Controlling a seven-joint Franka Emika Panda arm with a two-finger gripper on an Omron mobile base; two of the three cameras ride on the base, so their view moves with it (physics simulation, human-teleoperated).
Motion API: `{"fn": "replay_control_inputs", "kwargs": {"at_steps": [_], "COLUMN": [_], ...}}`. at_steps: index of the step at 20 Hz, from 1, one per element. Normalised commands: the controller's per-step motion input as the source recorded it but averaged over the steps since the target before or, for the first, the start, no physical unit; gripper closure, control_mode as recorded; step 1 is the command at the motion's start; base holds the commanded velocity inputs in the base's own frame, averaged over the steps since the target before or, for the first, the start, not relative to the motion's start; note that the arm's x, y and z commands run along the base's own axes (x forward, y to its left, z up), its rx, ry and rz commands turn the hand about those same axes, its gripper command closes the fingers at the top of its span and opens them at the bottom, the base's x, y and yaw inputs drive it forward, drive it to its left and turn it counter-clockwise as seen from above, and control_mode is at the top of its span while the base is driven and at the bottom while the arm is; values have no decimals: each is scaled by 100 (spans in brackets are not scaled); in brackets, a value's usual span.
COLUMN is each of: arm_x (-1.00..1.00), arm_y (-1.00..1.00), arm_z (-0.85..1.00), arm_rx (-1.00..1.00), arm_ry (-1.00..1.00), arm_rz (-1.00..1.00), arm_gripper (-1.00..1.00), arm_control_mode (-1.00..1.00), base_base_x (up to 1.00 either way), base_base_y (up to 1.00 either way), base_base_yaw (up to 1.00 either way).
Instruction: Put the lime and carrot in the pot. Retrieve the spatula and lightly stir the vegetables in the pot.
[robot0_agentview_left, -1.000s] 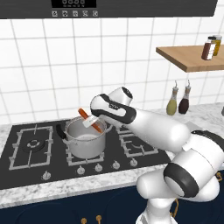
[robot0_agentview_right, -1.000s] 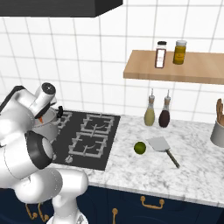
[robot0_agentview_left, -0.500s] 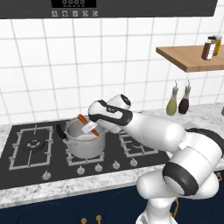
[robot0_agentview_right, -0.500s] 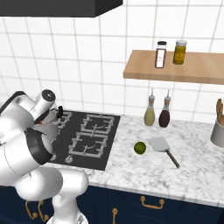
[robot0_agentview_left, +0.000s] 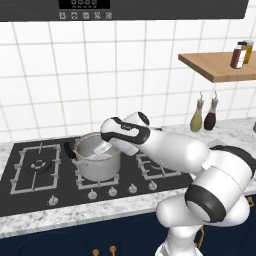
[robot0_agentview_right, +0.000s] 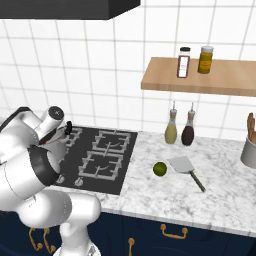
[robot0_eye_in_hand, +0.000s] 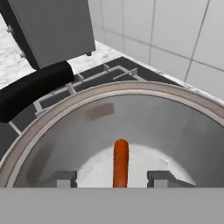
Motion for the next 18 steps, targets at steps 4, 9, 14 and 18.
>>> {"fn": "replay_control_inputs", "kwargs": {"at_steps": [4, 9, 14, 18], "arm_x": [-2, -33, -58, -32], "arm_y": [0, 0, -33, -49], "arm_z": [7, 93, 72, 26], "arm_rx": [0, 0, -6, -20], "arm_ry": [0, -1, 9, 20], "arm_rz": [0, 0, -1, -5], "arm_gripper": [-100, -100, -100, -100], "arm_control_mode": [-100, -100, -100, -100], "base_base_x": [0, 0, 0, 0], "base_base_y": [0, 0, 0, 0], "base_base_yaw": [0, 0, 0, 0]}}
